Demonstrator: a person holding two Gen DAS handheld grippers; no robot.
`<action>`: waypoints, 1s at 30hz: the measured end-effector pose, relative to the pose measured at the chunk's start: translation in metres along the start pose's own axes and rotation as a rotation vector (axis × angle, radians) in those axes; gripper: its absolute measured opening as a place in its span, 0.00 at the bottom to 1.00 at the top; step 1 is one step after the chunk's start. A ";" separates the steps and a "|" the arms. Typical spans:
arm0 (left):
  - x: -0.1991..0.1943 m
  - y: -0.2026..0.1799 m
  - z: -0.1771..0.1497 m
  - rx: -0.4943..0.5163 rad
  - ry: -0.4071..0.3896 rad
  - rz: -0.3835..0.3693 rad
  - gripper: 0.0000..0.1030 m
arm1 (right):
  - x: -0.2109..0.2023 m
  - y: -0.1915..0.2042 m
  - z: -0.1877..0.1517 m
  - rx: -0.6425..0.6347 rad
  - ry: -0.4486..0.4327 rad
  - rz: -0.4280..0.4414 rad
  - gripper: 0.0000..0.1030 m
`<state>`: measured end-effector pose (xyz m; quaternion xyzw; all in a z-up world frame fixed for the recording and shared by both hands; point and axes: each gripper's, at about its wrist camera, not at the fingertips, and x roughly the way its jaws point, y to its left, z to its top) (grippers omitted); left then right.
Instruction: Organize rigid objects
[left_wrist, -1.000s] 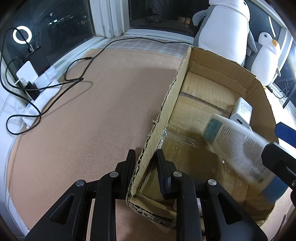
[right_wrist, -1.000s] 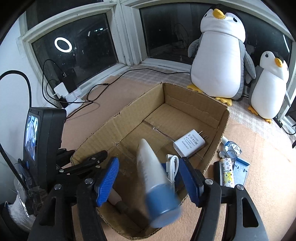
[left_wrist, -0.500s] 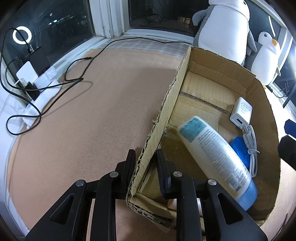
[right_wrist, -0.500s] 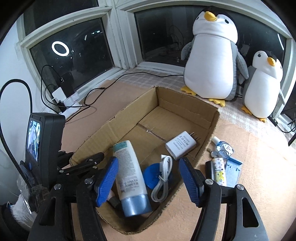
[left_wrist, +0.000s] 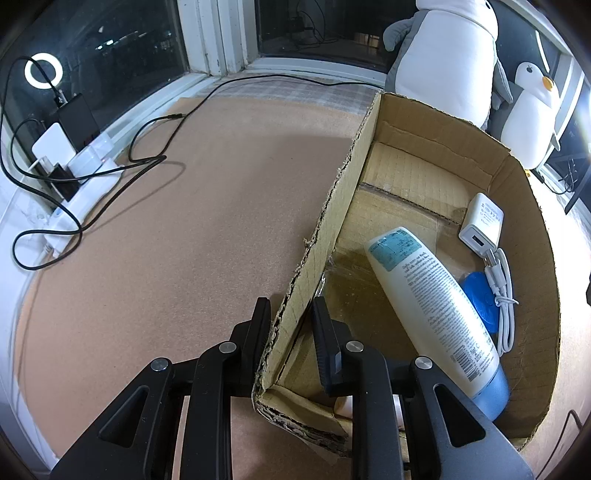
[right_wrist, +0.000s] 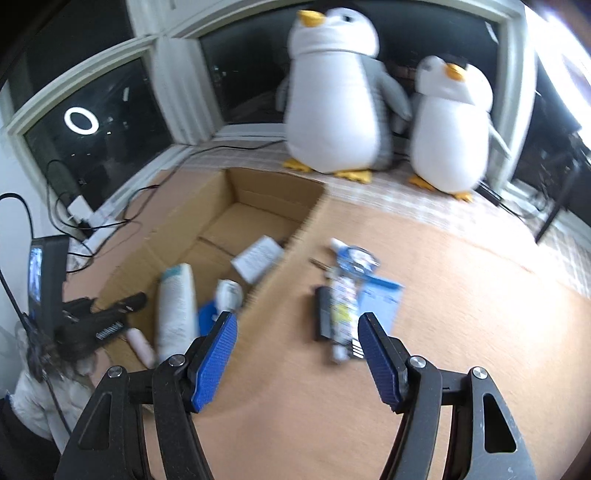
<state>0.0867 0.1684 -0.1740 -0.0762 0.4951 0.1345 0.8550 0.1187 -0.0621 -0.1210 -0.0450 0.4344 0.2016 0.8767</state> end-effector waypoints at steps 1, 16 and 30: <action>0.000 0.000 0.000 0.000 0.000 0.000 0.20 | -0.001 -0.008 -0.003 0.010 0.006 -0.010 0.62; 0.000 -0.001 0.000 0.003 0.000 0.001 0.21 | 0.009 -0.067 -0.024 0.115 0.061 -0.060 0.62; 0.000 -0.001 -0.001 -0.001 0.001 -0.003 0.21 | 0.076 -0.024 0.005 0.004 0.121 -0.071 0.62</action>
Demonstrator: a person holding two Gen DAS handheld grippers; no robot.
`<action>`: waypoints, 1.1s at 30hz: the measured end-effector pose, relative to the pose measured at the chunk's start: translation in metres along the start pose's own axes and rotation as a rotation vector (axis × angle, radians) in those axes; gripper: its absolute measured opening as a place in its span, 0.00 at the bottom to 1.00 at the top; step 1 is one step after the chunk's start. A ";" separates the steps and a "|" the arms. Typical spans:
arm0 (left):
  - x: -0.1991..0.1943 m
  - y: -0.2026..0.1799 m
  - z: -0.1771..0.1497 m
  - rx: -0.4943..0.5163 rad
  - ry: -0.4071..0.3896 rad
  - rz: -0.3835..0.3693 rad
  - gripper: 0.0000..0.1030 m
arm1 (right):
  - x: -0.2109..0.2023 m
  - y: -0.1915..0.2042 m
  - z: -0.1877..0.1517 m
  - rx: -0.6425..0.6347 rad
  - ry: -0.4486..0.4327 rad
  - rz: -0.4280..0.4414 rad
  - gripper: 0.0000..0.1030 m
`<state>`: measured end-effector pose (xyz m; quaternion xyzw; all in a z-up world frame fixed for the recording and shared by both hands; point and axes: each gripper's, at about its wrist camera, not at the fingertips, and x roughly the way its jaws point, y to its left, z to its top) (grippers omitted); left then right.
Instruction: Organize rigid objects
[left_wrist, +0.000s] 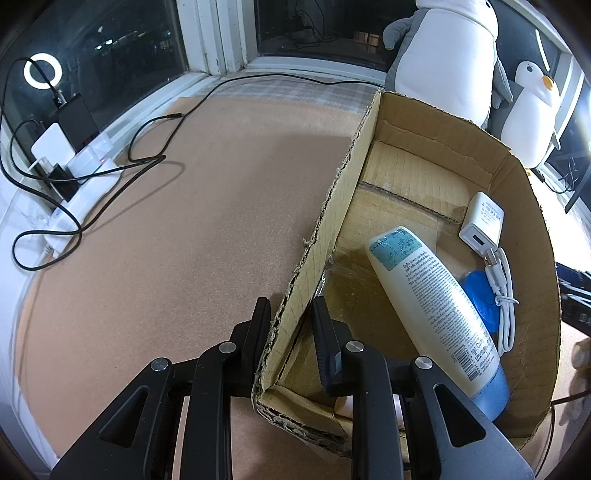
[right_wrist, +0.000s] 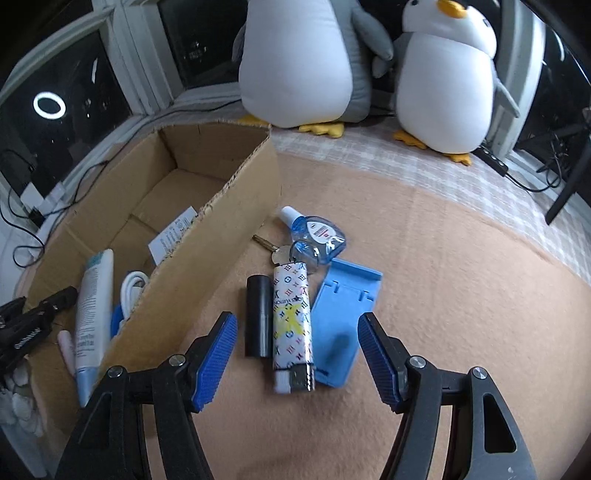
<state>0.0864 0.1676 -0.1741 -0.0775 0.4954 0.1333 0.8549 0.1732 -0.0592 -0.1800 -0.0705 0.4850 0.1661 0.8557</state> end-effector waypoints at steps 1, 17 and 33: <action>0.000 0.000 0.000 0.000 0.000 0.000 0.21 | 0.005 0.001 0.001 -0.004 0.006 -0.006 0.62; 0.000 0.001 0.000 0.000 0.000 0.002 0.21 | 0.013 -0.043 0.003 0.005 -0.010 -0.117 0.60; 0.000 0.001 0.000 0.000 0.001 0.003 0.21 | -0.036 -0.151 -0.036 0.147 -0.014 -0.136 0.59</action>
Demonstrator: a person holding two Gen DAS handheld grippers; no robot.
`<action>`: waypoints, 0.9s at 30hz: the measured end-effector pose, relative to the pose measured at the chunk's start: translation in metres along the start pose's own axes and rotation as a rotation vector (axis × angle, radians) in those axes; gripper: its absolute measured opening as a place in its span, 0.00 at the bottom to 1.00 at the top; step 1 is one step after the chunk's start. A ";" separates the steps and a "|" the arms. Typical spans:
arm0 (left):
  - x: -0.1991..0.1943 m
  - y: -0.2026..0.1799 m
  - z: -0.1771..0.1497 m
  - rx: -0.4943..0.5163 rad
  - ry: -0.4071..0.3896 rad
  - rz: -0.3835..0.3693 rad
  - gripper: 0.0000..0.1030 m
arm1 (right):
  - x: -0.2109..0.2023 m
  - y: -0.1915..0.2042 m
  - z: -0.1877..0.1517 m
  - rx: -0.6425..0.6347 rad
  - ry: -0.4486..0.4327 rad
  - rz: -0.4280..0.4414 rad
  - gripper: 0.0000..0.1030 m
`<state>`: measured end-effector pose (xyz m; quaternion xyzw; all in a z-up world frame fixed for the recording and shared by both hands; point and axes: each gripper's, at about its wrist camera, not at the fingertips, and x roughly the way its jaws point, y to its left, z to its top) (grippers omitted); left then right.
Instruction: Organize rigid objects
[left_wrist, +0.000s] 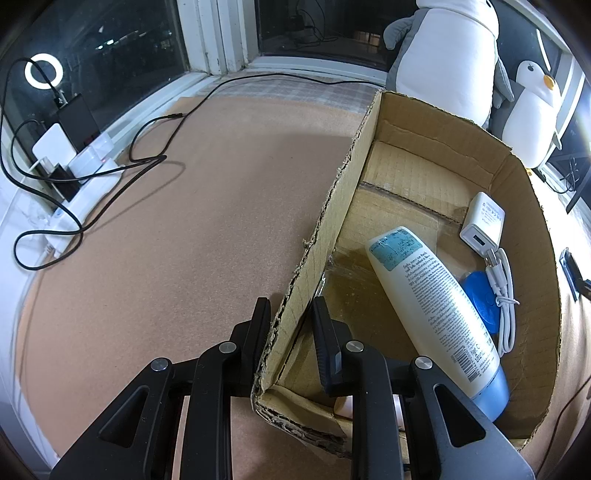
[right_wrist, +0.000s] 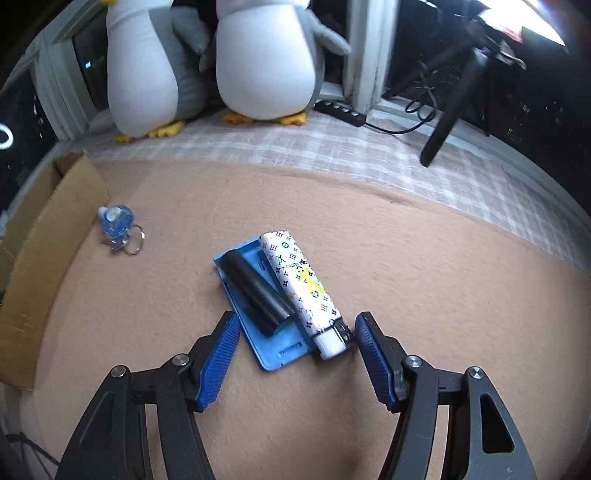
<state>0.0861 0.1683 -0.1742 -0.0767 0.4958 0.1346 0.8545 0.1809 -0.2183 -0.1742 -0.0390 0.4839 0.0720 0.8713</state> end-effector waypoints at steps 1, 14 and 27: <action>0.000 0.000 0.000 0.001 0.000 0.001 0.21 | -0.005 -0.004 -0.002 0.011 -0.014 0.027 0.59; -0.001 0.000 0.000 0.005 -0.001 0.005 0.21 | -0.007 0.005 0.013 -0.010 -0.056 0.118 0.37; -0.001 0.000 0.000 0.007 0.000 0.006 0.21 | 0.004 0.026 0.008 -0.085 -0.018 0.141 0.37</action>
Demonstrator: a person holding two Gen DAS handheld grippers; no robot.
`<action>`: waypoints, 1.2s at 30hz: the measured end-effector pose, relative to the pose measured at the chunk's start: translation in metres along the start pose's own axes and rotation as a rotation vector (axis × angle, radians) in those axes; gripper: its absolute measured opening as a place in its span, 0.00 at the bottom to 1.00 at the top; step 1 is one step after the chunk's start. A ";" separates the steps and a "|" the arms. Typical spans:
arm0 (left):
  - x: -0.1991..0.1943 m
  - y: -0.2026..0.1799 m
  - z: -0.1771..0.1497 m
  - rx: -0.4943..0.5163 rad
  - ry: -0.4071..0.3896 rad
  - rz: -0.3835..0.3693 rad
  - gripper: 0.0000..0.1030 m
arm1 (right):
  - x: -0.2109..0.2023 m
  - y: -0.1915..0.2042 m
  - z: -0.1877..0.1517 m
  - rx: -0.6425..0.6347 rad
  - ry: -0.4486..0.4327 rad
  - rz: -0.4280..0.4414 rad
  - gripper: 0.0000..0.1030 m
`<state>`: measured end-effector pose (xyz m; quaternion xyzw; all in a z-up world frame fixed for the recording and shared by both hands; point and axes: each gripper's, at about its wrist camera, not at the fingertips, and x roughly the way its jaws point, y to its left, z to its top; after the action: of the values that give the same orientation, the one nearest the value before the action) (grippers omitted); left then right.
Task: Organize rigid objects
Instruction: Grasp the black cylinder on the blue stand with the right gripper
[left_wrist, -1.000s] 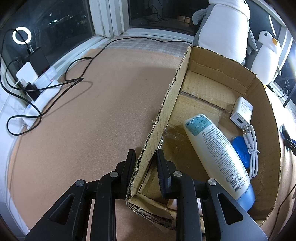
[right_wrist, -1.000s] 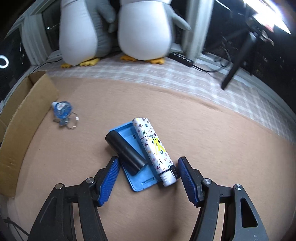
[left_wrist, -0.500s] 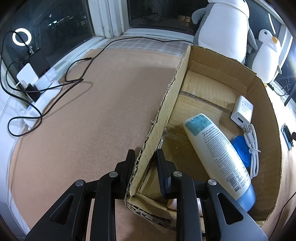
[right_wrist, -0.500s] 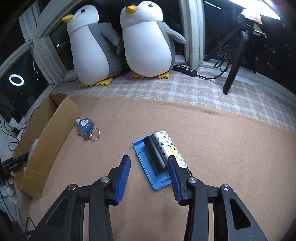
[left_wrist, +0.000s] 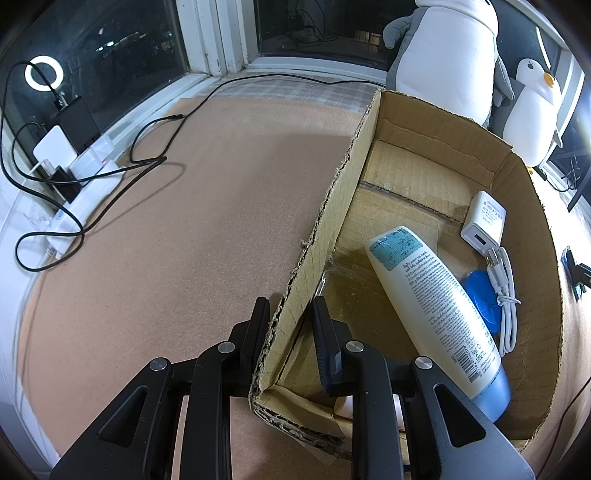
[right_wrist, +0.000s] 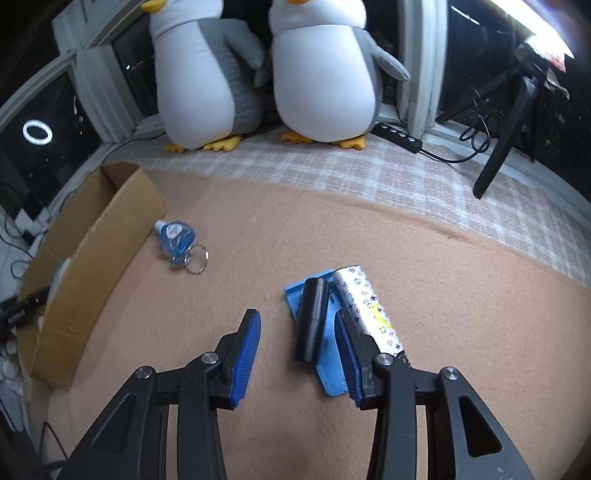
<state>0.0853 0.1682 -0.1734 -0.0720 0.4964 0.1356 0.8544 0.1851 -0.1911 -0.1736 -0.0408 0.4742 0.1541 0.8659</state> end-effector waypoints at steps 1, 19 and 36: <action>0.000 0.000 0.000 0.002 0.000 0.001 0.21 | 0.001 0.001 -0.001 0.003 0.002 0.011 0.37; -0.001 0.000 0.000 0.003 0.001 0.002 0.20 | 0.008 -0.012 0.018 0.001 0.014 -0.040 0.36; -0.001 0.000 0.000 0.002 0.000 0.003 0.20 | 0.007 -0.018 0.012 0.006 0.042 -0.076 0.14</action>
<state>0.0849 0.1682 -0.1721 -0.0706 0.4967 0.1365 0.8542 0.2039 -0.2040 -0.1746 -0.0593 0.4910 0.1187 0.8610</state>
